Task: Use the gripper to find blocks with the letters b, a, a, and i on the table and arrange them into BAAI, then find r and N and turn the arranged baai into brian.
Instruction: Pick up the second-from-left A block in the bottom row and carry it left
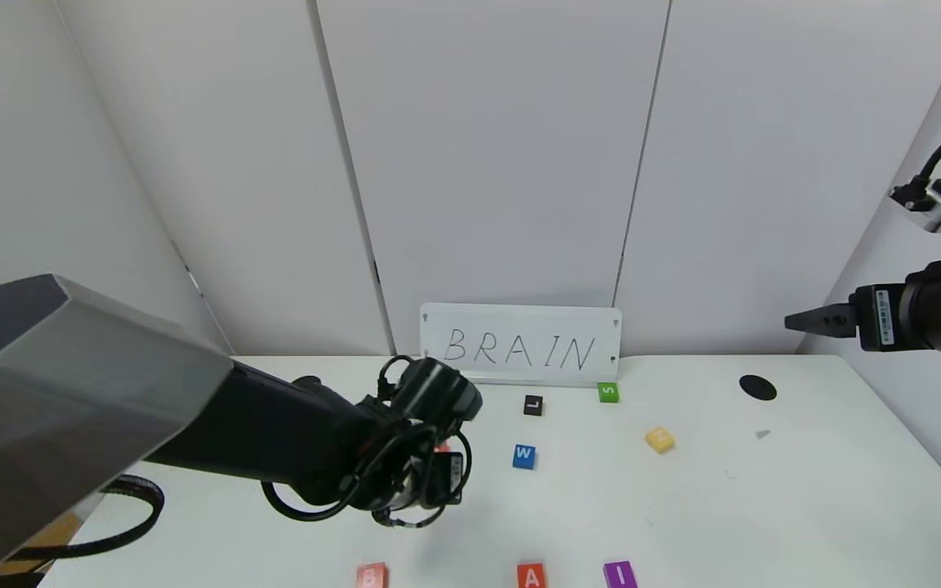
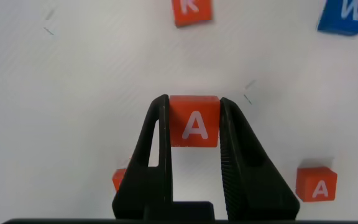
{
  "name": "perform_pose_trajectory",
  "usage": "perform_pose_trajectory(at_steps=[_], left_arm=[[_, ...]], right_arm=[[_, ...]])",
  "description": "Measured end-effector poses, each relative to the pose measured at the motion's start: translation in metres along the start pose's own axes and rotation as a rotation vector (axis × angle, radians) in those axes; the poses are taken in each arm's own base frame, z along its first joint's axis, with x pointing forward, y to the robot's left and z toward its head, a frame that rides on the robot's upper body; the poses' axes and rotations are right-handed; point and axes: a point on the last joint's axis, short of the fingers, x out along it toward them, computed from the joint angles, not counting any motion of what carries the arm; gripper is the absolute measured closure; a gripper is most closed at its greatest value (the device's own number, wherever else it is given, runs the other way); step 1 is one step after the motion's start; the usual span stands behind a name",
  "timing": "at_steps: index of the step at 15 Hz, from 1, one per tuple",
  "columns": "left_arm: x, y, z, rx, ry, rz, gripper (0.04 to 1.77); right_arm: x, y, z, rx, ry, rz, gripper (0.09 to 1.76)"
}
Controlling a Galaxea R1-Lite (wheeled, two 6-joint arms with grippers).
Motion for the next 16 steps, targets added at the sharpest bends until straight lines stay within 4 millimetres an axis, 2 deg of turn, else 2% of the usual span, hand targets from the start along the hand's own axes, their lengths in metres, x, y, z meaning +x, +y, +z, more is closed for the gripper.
perform_pose_trajectory(at_steps=[3, 8, 11, 16], left_arm=[[0.011, 0.024, 0.032, -0.026, -0.034, 0.021, 1.31], [0.037, 0.049, 0.057, -0.084, -0.009, 0.033, 1.31], [0.054, 0.053, 0.064, -0.103, 0.000, 0.034, 1.31], [0.072, 0.057, 0.066, -0.100, 0.035, 0.056, 1.31]], right_arm=[[0.000, 0.000, 0.000, 0.001, -0.001, 0.000, 0.14], [0.002, 0.000, 0.000, 0.001, 0.002, -0.002, 0.14], [0.002, -0.002, 0.001, 0.004, 0.003, -0.006, 0.14], [0.004, -0.002, 0.001, 0.004, 0.007, -0.008, 0.14]])
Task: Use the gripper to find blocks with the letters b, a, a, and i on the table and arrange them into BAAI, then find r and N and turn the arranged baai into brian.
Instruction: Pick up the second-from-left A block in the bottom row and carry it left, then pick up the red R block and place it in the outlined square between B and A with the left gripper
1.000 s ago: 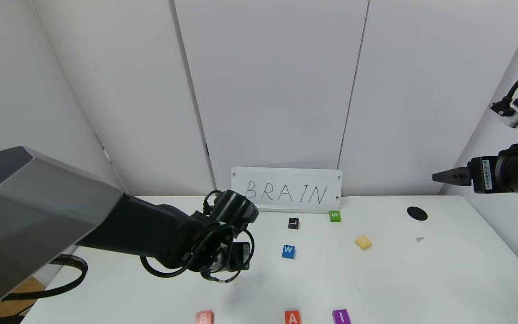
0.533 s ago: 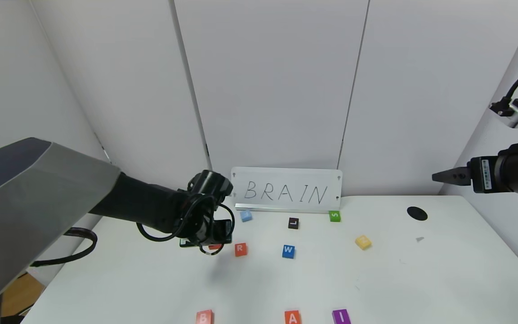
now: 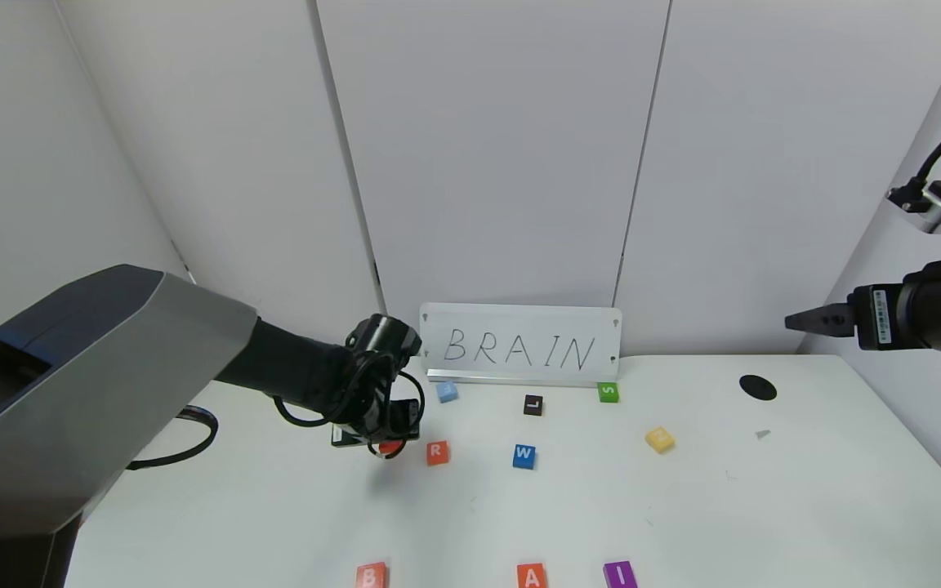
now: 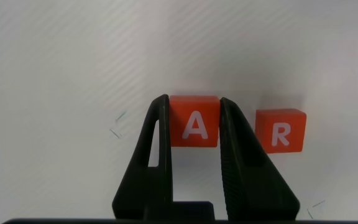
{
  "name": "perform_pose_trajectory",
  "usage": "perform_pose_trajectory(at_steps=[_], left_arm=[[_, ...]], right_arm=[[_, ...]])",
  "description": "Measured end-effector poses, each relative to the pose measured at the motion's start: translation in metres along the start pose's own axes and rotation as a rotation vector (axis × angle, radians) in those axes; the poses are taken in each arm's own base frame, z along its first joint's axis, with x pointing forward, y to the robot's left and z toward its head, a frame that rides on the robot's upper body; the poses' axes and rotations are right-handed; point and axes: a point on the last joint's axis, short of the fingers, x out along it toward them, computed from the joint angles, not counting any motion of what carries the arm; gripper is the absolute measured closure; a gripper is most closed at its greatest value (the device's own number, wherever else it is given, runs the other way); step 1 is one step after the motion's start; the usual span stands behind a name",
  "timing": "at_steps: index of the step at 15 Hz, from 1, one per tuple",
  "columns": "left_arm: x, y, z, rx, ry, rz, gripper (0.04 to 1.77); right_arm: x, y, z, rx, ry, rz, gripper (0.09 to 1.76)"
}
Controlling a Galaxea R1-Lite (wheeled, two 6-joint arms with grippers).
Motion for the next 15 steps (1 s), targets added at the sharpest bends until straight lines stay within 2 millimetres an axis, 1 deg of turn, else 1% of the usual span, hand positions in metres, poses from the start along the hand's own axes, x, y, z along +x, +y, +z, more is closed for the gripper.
perform_pose_trajectory(at_steps=[4, 8, 9, 12, 15], left_arm=[[0.009, 0.001, -0.001, -0.007, 0.015, 0.008, 1.31], [0.013, 0.002, -0.005, 0.002, 0.039, 0.019, 1.31], [0.014, 0.001, -0.006, 0.003, 0.043, 0.020, 1.25], [0.014, 0.001, -0.006, 0.002, 0.043, 0.021, 0.89], [0.012, 0.001, -0.005, 0.001, 0.038, 0.019, 0.64]], right_arm=[[0.001, 0.000, 0.000, 0.000, 0.004, 0.000, 0.14], [0.001, 0.000, 0.000, 0.000, 0.004, -0.001, 0.14], [0.001, 0.000, 0.000, 0.000, 0.003, -0.001, 0.14], [0.001, 0.000, 0.000, 0.000, 0.004, 0.000, 0.14], [0.001, 0.000, 0.000, 0.001, 0.004, -0.001, 0.14]])
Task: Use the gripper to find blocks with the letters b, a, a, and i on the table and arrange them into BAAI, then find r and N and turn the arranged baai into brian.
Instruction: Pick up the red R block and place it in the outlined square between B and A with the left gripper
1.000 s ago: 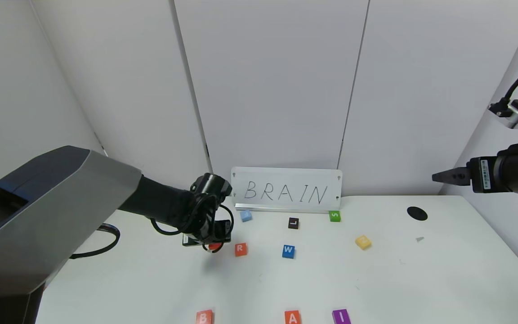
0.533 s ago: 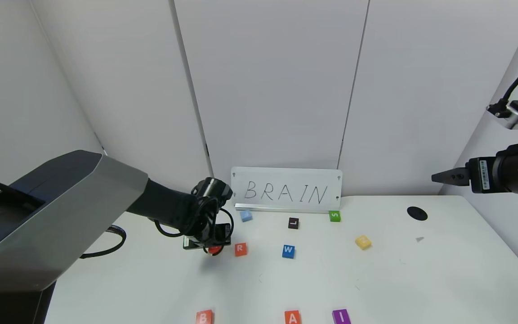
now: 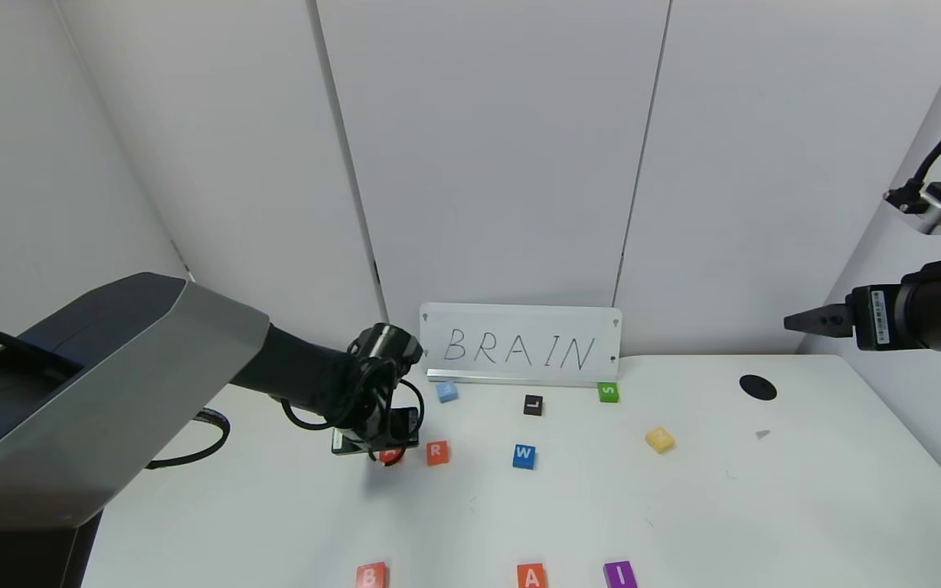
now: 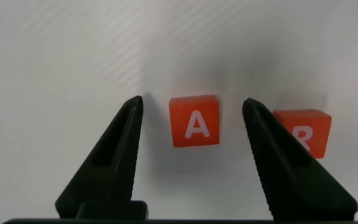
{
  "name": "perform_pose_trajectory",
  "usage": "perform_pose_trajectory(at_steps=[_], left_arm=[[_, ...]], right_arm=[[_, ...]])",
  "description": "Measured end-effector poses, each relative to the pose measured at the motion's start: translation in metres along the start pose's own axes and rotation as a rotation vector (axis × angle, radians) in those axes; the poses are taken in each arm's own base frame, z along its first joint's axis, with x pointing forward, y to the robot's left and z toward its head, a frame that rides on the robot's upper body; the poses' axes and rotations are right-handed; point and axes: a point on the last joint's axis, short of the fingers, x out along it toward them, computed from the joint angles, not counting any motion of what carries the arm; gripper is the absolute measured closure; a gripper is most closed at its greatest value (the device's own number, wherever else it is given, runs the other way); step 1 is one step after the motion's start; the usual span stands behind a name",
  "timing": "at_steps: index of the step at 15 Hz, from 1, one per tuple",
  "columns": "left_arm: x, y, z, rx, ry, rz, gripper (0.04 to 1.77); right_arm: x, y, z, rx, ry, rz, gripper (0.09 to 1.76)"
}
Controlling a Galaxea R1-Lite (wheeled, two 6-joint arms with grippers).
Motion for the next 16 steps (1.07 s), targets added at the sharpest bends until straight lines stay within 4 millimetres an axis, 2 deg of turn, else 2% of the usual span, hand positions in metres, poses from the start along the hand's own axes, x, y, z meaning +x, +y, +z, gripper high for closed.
perform_pose_trajectory(at_steps=[4, 7, 12, 16], left_arm=[[-0.009, 0.001, 0.003, -0.001, -0.015, -0.004, 0.42], [-0.027, -0.002, 0.003, 0.007, -0.020, -0.011, 0.32], [-0.058, -0.022, 0.003, 0.043, -0.065, -0.064, 0.21], [-0.063, -0.042, -0.003, 0.071, -0.076, -0.101, 0.16]], right_arm=[[0.000, 0.000, 0.000, 0.000, 0.000, 0.000, 0.14], [0.000, 0.000, 0.000, 0.000, -0.001, 0.000, 0.14], [-0.001, 0.000, 0.000, 0.001, -0.001, 0.000, 0.14], [-0.001, -0.001, 0.000, 0.003, -0.003, -0.004, 0.14]])
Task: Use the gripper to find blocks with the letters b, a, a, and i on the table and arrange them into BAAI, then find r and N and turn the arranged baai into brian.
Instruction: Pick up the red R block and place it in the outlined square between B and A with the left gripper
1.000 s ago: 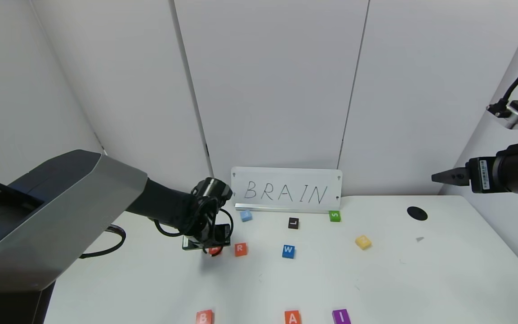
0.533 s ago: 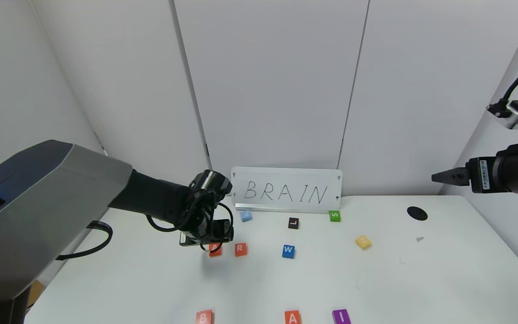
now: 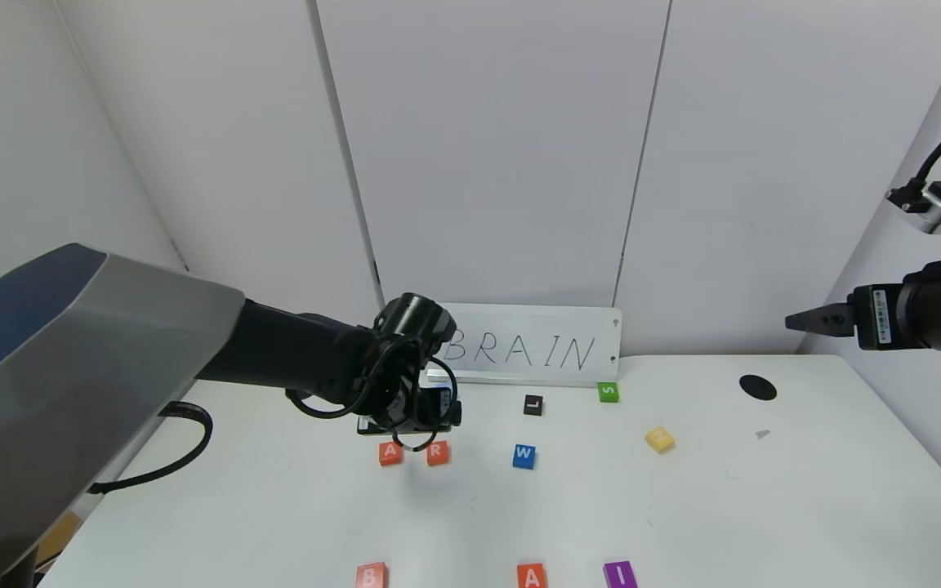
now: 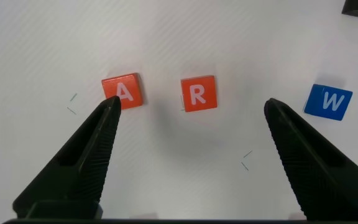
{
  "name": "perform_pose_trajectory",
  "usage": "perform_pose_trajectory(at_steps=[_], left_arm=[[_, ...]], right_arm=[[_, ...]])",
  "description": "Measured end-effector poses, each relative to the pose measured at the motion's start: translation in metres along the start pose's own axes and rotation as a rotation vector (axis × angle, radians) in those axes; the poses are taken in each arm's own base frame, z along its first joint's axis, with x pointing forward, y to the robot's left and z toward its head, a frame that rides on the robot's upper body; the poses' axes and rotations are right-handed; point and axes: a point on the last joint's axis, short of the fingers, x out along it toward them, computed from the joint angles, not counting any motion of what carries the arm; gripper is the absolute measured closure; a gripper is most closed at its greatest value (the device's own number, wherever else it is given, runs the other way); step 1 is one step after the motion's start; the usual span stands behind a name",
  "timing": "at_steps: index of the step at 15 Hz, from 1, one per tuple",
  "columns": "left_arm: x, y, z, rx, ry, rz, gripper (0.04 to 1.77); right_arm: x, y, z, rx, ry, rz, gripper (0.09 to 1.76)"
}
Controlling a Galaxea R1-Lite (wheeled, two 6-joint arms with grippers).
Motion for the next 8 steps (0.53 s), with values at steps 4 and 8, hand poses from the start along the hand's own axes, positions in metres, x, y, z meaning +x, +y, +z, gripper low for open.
perform_pose_trajectory(at_steps=[4, 8], left_arm=[[0.009, -0.014, -0.006, 0.026, 0.011, -0.016, 0.14], [0.025, -0.019, -0.011, 0.036, 0.033, -0.009, 0.12]], right_arm=[[0.000, -0.001, 0.000, 0.001, -0.001, -0.002, 0.14], [0.000, -0.001, 0.000, 0.001, -0.001, -0.002, 0.14]])
